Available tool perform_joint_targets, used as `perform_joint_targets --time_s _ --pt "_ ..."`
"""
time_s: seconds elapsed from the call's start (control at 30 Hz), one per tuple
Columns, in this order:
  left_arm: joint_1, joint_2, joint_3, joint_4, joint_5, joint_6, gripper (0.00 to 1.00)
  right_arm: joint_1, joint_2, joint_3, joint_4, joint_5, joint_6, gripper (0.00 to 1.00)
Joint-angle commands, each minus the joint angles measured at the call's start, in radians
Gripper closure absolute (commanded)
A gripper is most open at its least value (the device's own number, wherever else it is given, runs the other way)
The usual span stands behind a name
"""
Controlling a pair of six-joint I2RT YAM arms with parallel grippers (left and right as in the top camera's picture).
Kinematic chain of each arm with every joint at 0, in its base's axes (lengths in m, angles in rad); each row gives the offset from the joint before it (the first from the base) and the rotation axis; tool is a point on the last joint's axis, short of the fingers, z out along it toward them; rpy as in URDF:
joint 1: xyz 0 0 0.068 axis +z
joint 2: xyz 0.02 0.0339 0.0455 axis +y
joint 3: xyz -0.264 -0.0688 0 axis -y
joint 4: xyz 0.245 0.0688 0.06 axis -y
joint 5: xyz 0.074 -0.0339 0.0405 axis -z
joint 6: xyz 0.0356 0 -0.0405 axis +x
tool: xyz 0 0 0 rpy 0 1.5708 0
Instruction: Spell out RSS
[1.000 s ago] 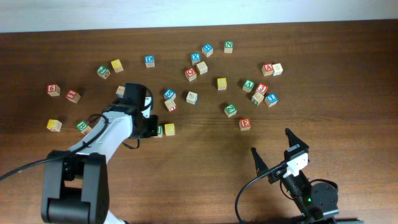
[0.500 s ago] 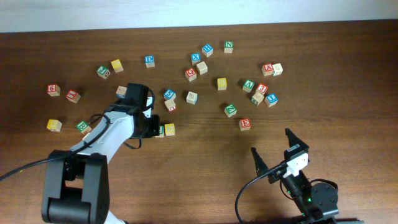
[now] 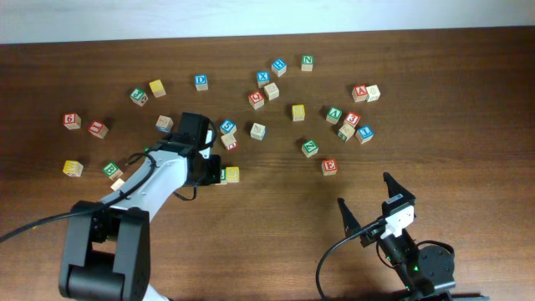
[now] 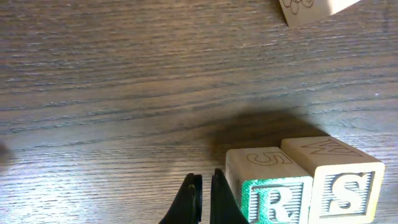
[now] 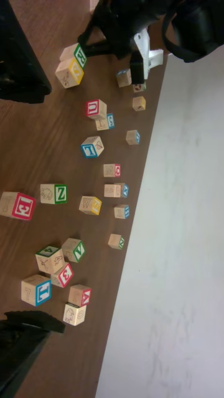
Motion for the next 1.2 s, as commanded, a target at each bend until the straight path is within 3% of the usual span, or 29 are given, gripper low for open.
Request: perform_joint_targets --time_s 0.0,0.1,0.23,0.3,0.47,0.53,0.77,0.8,0.9,0.93,1.07,1.17 --pt "0.002 0.004 0.018 -0.026 -0.018 -0.013 1.0 -0.008 -0.008 -0.005 -0.005 0.002 0.011 0.02" --pt "0.002 -0.061 0.072 -0.095 -0.05 -0.013 1.0 -0.008 -0.008 -0.005 -0.005 0.002 0.011 0.02" --pt "0.002 -0.362 0.139 -0.231 -0.079 -0.002 1.0 -0.008 -0.008 -0.005 -0.005 0.002 0.011 0.02" --pt "0.002 -0.548 0.139 -0.309 -0.06 0.076 1.0 -0.008 -0.008 -0.005 -0.005 0.002 0.011 0.02" --pt "0.002 -0.841 0.138 -0.533 -0.06 0.093 0.97 -0.008 -0.008 -0.005 -0.005 0.002 0.011 0.02" --pt "0.002 -0.914 0.138 -0.632 -0.06 0.092 0.01 -0.008 -0.008 -0.005 -0.005 0.002 0.011 0.02" --pt "0.002 -0.951 0.138 -0.799 -0.06 0.093 0.01 -0.006 -0.008 -0.005 -0.004 -0.016 0.022 0.02" --pt "0.002 -0.951 0.138 -0.8 -0.06 0.093 0.01 -0.006 -0.008 -0.005 -0.003 -0.033 0.072 0.02" --pt "0.002 -0.951 0.138 -0.8 -0.06 0.093 0.01 -0.006 -0.007 -0.005 0.0 -0.16 0.521 0.02" --pt "0.002 -0.951 0.138 -0.8 -0.06 0.093 0.01 -0.006 -0.008 -0.005 0.007 -0.208 0.594 0.02" --pt "0.002 -0.951 0.138 -0.8 -0.06 0.093 0.0 -0.006 -0.003 -0.005 -0.002 -0.293 0.618 0.02" --pt "0.002 -0.951 0.138 -0.8 -0.06 0.093 0.01 -0.006 0.114 0.031 -0.063 -0.258 0.586 0.02"
